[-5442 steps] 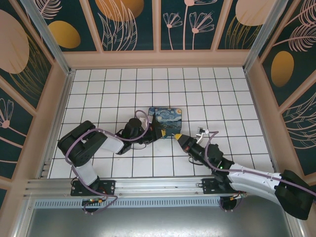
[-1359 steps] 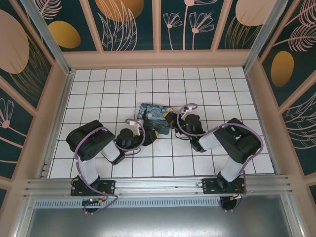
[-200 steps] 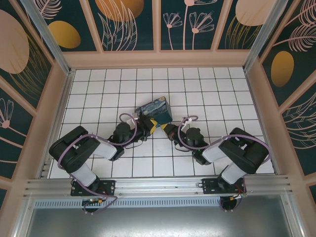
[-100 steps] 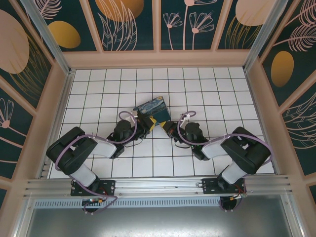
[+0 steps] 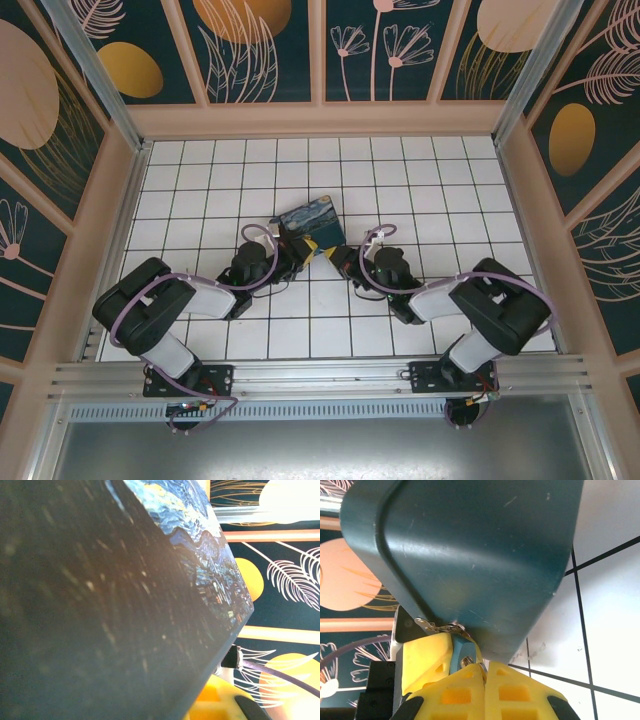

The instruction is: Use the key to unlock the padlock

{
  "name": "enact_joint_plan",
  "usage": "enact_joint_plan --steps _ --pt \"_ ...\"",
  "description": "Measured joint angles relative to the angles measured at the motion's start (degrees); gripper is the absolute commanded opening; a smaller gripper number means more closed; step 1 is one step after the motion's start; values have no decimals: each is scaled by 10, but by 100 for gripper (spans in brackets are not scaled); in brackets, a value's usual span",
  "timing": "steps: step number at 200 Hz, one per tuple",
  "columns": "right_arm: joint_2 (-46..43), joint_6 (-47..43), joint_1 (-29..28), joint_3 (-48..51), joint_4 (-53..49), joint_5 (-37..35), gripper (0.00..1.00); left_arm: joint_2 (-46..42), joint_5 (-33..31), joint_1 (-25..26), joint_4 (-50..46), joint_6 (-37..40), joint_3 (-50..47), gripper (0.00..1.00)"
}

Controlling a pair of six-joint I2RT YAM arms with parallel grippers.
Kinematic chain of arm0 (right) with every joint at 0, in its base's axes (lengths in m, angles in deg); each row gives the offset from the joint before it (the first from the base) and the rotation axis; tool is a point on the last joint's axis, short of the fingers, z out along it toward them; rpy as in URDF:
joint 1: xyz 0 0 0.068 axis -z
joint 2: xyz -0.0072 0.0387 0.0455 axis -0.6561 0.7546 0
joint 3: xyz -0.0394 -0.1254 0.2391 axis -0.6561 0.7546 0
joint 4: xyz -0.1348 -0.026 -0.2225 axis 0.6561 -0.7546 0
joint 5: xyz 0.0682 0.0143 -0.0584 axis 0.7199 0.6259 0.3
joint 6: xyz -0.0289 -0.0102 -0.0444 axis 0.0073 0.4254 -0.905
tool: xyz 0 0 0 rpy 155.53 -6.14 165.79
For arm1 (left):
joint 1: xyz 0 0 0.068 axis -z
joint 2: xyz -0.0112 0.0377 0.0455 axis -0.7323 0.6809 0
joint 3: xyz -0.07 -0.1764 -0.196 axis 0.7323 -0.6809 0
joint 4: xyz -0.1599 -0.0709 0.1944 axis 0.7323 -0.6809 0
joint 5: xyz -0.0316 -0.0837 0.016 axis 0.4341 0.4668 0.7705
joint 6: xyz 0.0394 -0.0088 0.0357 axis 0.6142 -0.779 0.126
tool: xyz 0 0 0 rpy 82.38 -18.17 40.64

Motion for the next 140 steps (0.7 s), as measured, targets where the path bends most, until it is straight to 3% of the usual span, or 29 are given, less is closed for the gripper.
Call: enact_joint_plan --steps 31,74,106,140 --pt "52 37 -4 0 75 -5 0 8 -15 -3 12 -8 -1 0" --pt "60 42 -9 -9 79 -15 0 10 -24 -6 22 -15 -2 0" --pt "41 31 0 -9 52 -1 0 10 -16 -6 21 -8 -1 0" --pt "-9 -26 19 -12 -41 33 0 9 10 -6 -2 26 7 0"
